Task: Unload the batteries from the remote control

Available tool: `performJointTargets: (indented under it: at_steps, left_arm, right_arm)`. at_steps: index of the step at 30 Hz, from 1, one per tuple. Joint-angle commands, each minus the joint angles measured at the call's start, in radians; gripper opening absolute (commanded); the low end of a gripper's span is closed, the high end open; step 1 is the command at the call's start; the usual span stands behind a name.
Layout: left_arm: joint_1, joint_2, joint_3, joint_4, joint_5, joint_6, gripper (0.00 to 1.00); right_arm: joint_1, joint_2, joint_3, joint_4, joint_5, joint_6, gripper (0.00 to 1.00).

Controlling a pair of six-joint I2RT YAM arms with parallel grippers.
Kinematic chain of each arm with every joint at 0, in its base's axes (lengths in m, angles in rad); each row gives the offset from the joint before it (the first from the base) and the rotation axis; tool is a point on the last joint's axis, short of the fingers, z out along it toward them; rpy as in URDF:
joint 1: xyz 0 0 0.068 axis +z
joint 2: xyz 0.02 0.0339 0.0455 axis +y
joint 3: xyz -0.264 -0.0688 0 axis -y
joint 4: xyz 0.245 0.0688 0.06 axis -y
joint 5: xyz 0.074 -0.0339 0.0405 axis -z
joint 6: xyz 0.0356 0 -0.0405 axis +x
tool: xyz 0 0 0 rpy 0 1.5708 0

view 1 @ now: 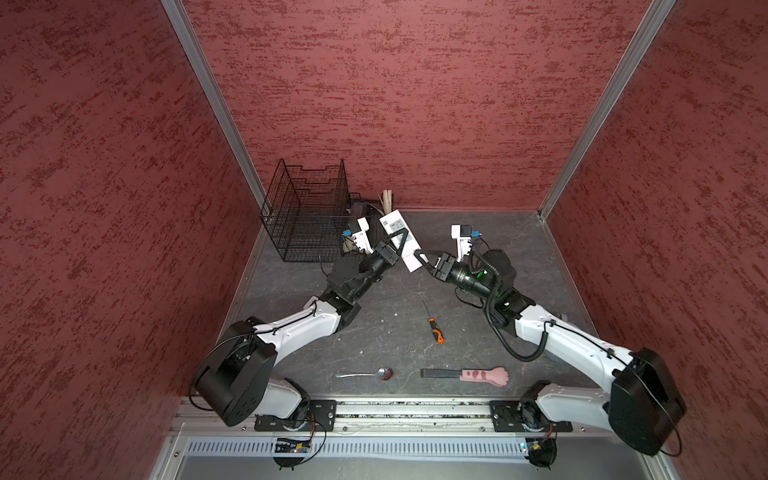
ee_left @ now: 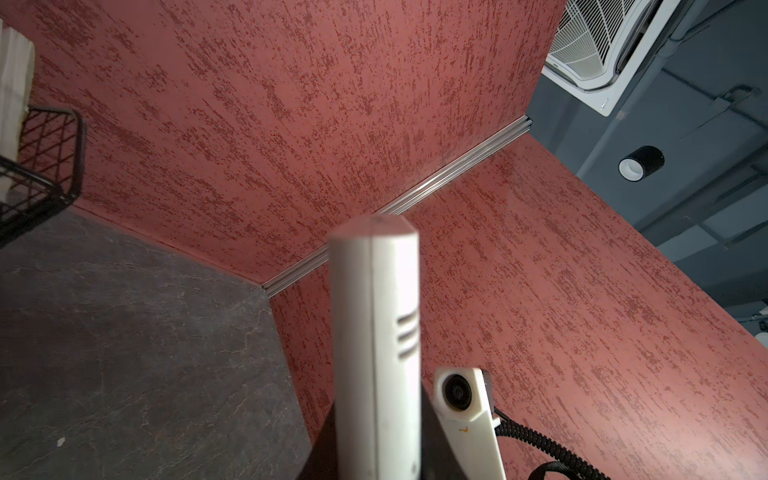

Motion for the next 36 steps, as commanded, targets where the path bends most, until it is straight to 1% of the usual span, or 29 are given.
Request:
performJointTargets:
  at_steps: [1, 5, 10, 15, 18, 26, 36]
  left_arm:
    - [-0.002, 0.022, 0.026, 0.028, -0.042, 0.053, 0.0]
    - [-0.003, 0.035, 0.015, 0.062, -0.064, 0.057, 0.0]
    - [-0.002, 0.041, 0.001, 0.102, -0.083, 0.057, 0.0]
    - [0.001, 0.037, 0.006, 0.111, -0.101, 0.068, 0.0]
    - [0.0, 0.038, 0.014, 0.111, -0.101, 0.074, 0.0]
    - [-0.005, 0.043, 0.004, 0.132, -0.109, 0.067, 0.0]
    - [-0.008, 0.067, 0.003, 0.167, -0.111, 0.047, 0.0]
  right_arm:
    - [0.002, -0.026, -0.012, 0.028, 0.06, 0.034, 0.47]
    - [0.005, -0.008, -0.003, 0.061, 0.063, 0.069, 0.48]
    - [0.014, 0.032, 0.028, 0.053, 0.06, 0.093, 0.44]
    - [0.03, 0.062, 0.039, 0.076, 0.056, 0.111, 0.43]
    - [0.038, 0.077, 0.048, 0.084, 0.056, 0.111, 0.43]
    - [0.044, 0.107, 0.071, 0.102, 0.055, 0.128, 0.37]
    - [0.051, 0.161, 0.084, 0.159, 0.022, 0.162, 0.37]
